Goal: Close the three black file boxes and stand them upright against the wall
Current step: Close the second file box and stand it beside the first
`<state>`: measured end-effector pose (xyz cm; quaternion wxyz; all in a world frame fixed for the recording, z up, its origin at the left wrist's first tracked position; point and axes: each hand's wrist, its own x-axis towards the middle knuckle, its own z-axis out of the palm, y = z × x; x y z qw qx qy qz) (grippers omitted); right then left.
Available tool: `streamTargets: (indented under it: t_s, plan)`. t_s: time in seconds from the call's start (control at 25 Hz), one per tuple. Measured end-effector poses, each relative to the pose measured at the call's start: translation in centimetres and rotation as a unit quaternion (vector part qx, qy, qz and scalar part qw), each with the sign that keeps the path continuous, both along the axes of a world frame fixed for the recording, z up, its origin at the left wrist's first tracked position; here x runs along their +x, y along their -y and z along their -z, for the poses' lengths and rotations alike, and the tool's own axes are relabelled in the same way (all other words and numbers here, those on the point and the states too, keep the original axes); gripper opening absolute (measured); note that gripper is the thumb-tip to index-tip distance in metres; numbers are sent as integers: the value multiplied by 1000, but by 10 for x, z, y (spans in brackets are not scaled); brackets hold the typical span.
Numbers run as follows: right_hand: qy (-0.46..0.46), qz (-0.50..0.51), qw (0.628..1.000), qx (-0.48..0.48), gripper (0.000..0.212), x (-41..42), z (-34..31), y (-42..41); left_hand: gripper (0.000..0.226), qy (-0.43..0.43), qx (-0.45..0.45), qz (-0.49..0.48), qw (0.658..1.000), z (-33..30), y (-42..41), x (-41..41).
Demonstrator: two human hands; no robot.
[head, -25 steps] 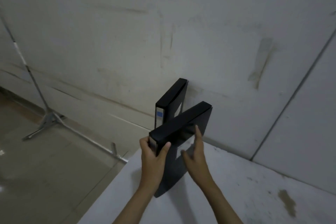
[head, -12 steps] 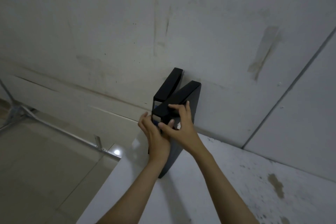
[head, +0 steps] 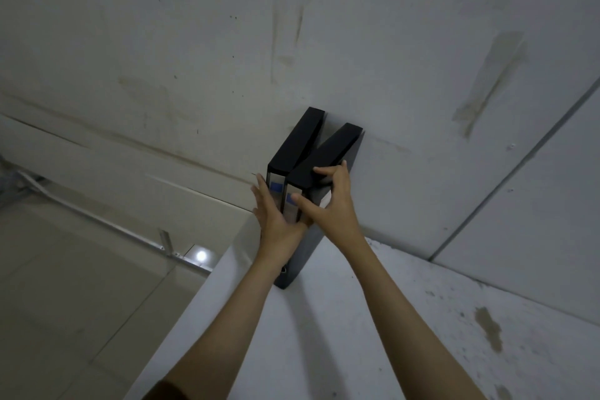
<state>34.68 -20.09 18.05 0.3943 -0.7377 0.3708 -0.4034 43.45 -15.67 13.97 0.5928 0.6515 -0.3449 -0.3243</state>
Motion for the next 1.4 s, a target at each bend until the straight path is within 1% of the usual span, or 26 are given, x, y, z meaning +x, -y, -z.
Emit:
streamTargets:
  t_s: [0.24,0.4,0.48,0.56,0.64,0.8,1.04,1.24,1.32,1.4]
  plan:
    - [-19,-13,1000,-15,50,-1,3,25,108,-3,-14,-32,999,-1,4,-8]
    - [-25,-16,1000,-2,54,-3,4,24,108,9,-17,-43,999,0,5,-9]
    - [-36,-20,999,1,67,-3,7,22,107,12,-19,-41,999,0,4,-9]
    - [-51,-31,998,2,85,-3,12,17,106,11,-15,-35,999,-1,1,-8]
    - [-43,-31,999,-6,98,-2,16,12,105,15,-11,-28,999,-2,-1,-8]
    - [-11,-24,1000,16,108,-1,15,2,101,17,3,-18,1000,-7,-8,-6]
    - [-8,-19,999,34,111,-11,14,-21,105,40,9,-10,999,-16,-26,-12]
    - [-5,-39,996,82,104,-50,5,-47,101,30,-7,-29,999,-26,-48,-40]
    - [-18,-39,995,88,99,-75,2,-59,97,13,-25,-50,998,-30,-57,-60]
    - [-47,-45,994,88,92,-109,1,-72,83,11,-40,-96,995,-32,-66,-87]
